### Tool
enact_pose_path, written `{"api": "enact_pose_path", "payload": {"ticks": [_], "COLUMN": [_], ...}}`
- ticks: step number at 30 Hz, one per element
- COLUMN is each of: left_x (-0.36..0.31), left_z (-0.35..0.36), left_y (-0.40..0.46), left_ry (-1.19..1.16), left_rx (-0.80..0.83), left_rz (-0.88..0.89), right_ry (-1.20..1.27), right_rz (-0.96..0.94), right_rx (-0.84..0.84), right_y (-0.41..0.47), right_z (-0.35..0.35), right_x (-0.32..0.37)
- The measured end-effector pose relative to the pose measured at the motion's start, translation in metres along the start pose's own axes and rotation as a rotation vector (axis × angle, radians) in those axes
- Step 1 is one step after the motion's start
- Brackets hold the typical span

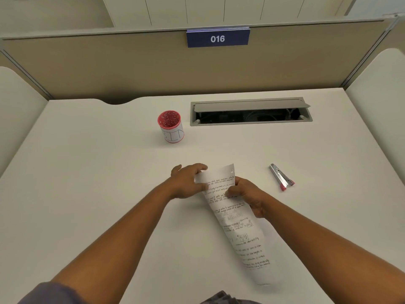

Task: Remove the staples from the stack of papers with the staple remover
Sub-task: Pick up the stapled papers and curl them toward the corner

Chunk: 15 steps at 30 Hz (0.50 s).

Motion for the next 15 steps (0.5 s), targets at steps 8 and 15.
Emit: {"api": "enact_pose_path", "payload": {"ticks": [8, 15], "left_x": [-0.004, 0.007], "left_z": [-0.006, 0.007], "left_y": [-0.009, -0.008], "left_ry": [-0.221, -0.402], "left_rx": [0.148, 0.203], "left_rz": [0.023, -0.077], "right_ry": [0.039, 0.044], "right_rz": [0.018, -0.063], "right_rx": [0.151, 0.086], "right_y": [-0.002, 0.001], "right_z": [0.002, -0.009], "right_x": [-0.002, 0.009]}}
Point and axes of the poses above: each hand's wrist, its own y-axis towards the middle knuckle, its own z-axis out of the palm, x = y × z, the point moved 10 cm from there along y, towards the middle knuckle, and after that the axes turned 3 degrees about x, right-handed, at the moved point
